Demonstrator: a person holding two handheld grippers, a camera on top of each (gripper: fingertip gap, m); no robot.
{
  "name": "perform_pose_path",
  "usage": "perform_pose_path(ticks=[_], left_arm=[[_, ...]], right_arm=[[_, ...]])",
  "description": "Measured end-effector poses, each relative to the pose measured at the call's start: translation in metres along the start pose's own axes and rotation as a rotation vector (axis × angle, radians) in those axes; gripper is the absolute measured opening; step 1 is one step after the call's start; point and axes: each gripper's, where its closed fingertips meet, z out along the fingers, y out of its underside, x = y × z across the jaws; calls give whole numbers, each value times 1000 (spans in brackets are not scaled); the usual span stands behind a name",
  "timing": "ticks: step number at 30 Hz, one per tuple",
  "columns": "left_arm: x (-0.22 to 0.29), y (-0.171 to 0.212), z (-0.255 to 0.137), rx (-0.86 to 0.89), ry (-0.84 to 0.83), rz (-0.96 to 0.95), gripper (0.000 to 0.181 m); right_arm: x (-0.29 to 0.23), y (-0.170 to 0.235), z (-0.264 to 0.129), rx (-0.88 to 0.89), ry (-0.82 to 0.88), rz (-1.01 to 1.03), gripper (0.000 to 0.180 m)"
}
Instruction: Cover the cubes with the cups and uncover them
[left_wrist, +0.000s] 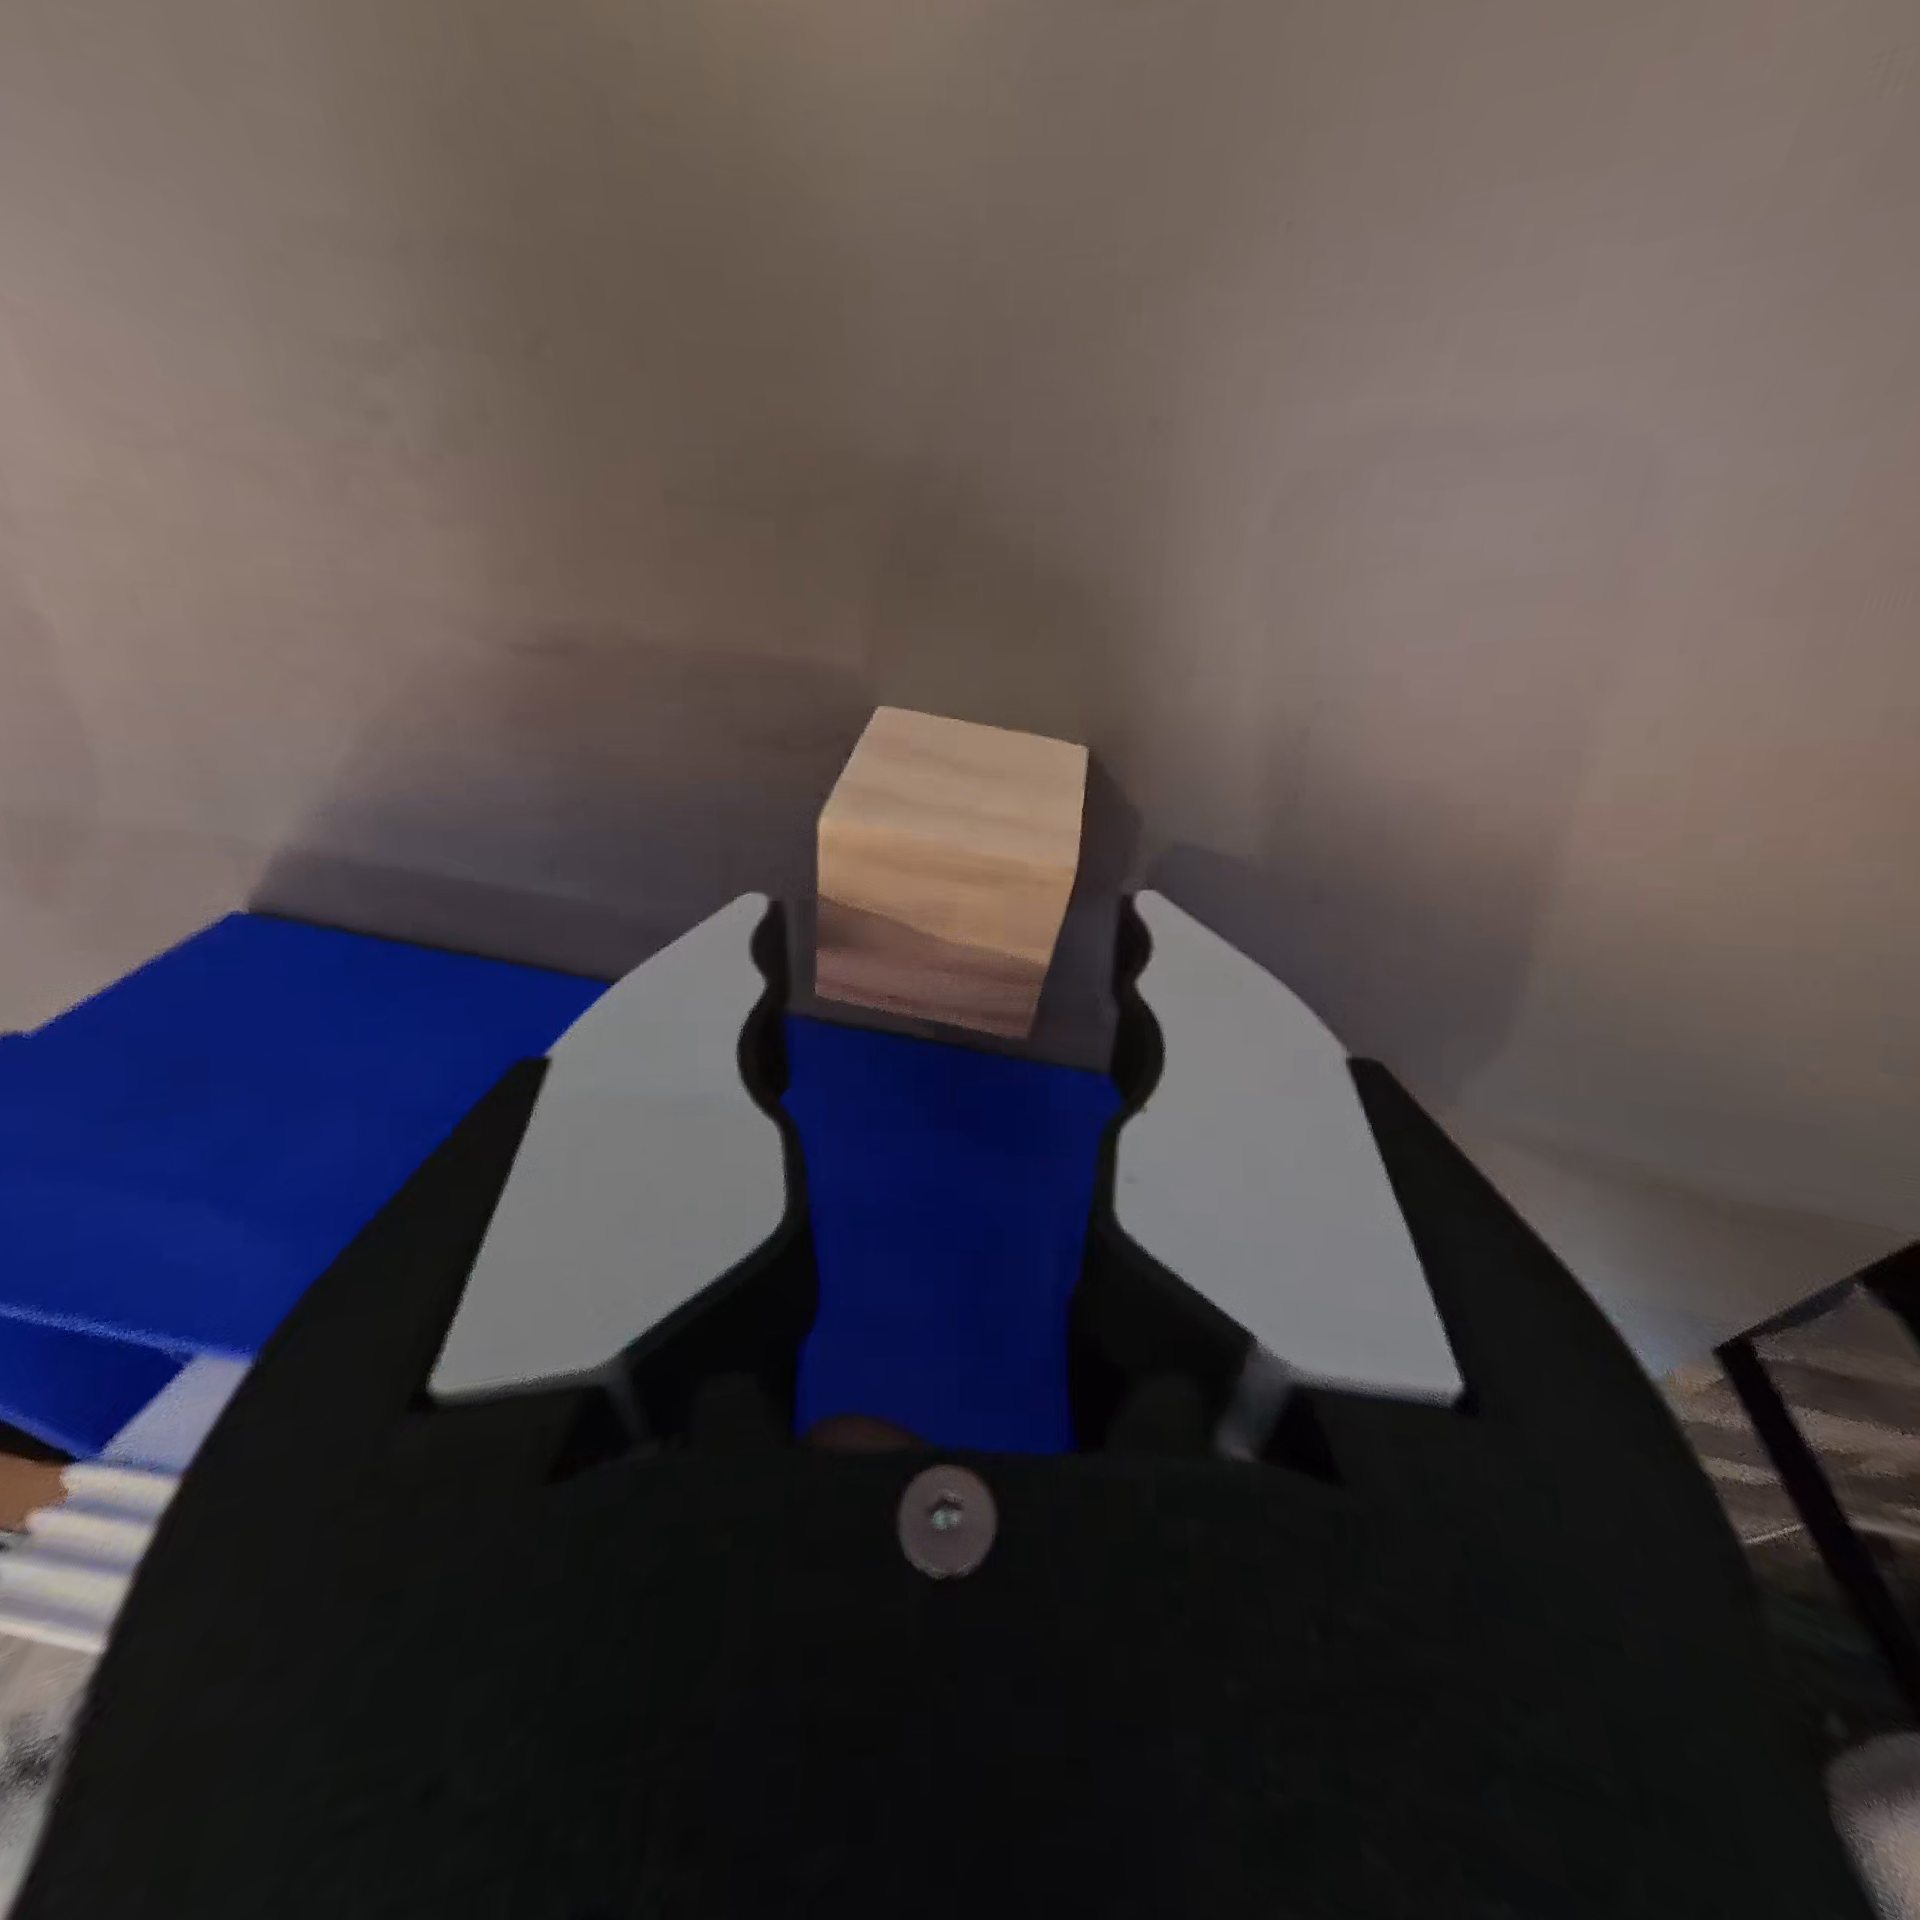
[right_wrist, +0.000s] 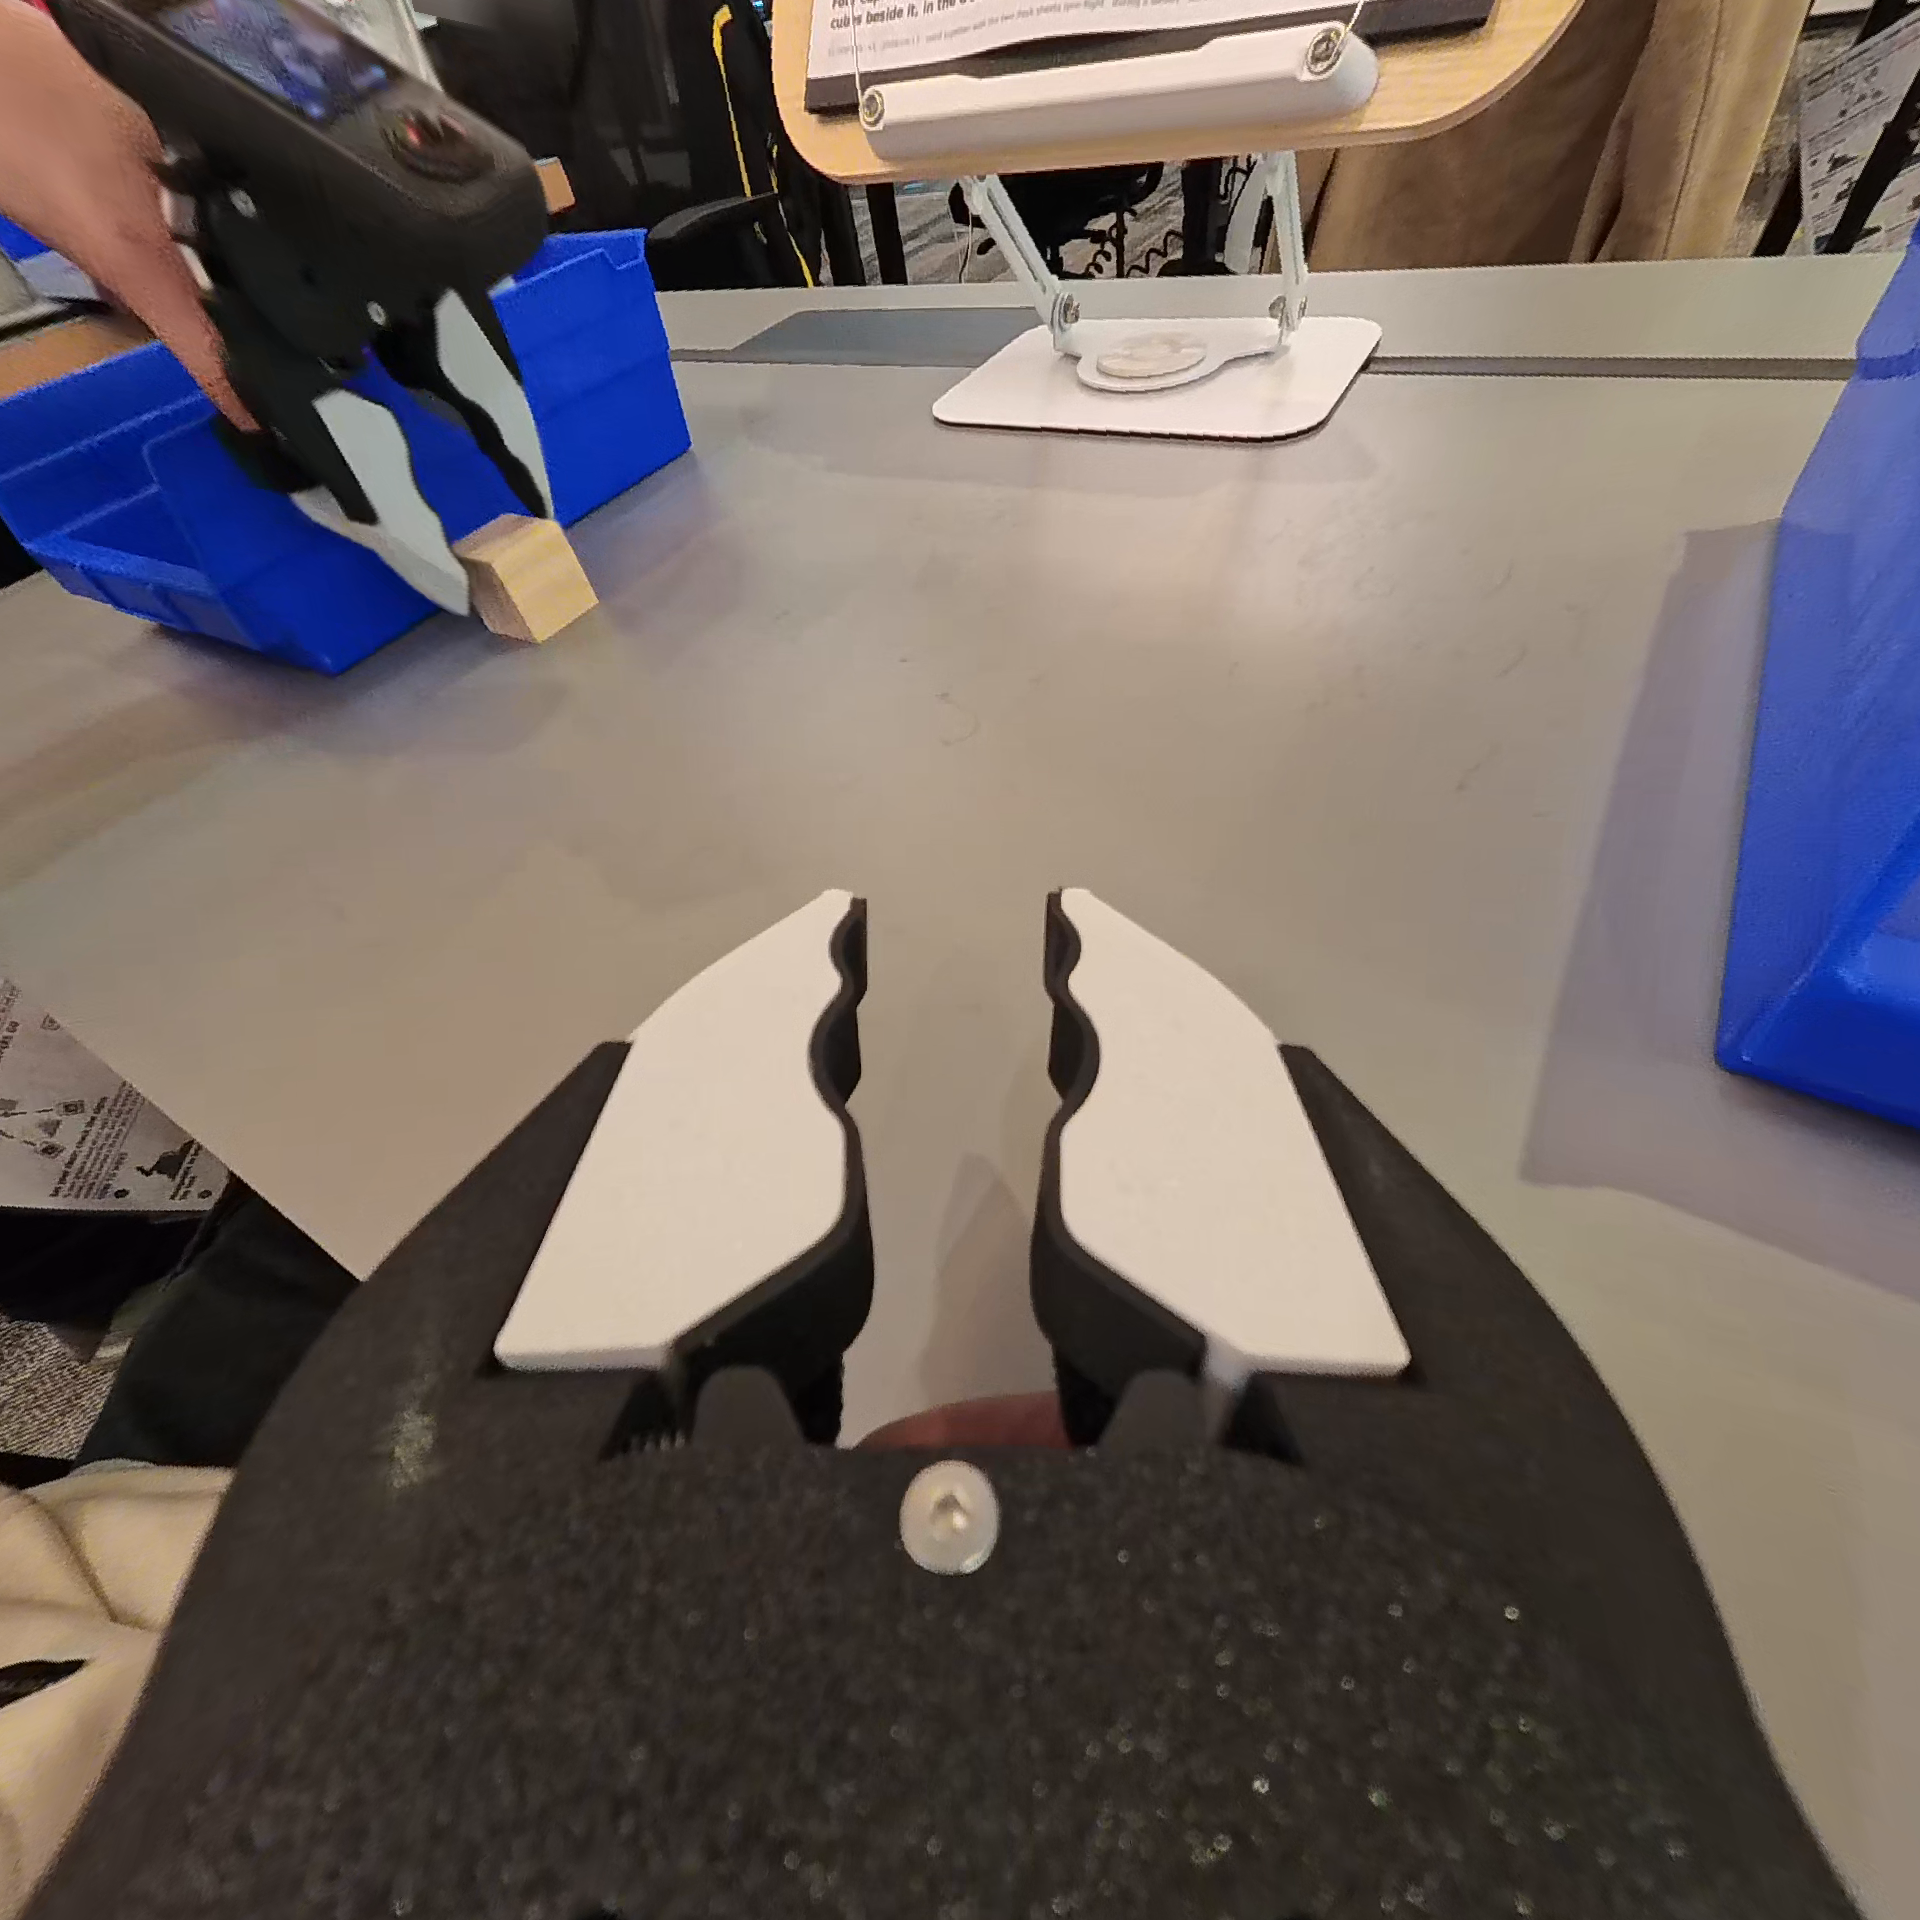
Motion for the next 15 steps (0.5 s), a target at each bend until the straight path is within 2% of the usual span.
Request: perform_pose_path(ticks=[1, 3, 5, 7, 9, 11, 13, 15], left_arm=[[0, 2, -6, 15, 0, -22, 67], [-3, 7, -32, 86, -34, -75, 66], [-4, 9, -78, 270, -98, -162, 64], [-14, 24, -127, 473, -226, -315, 62], [-29, 61, -157, 585, -370, -544, 61], [-38, 104, -152, 571, -440, -773, 58], [-48, 145, -121, 458, -458, -1007, 56], [-52, 164, -77, 369, -334, -1171, 56]], right_arm=[[0, 0, 0, 0, -1, 2, 32], [1, 0, 0, -1, -2, 9, 32], [1, 1, -1, -1, -3, 15, 32], [2, 2, -2, -1, -3, 21, 32], [2, 2, -2, -3, -2, 21, 32], [1, 3, -1, -10, -4, 17, 32], [-1, 2, 0, -10, -10, 14, 32], [-4, 1, 2, -10, -19, 8, 32]])
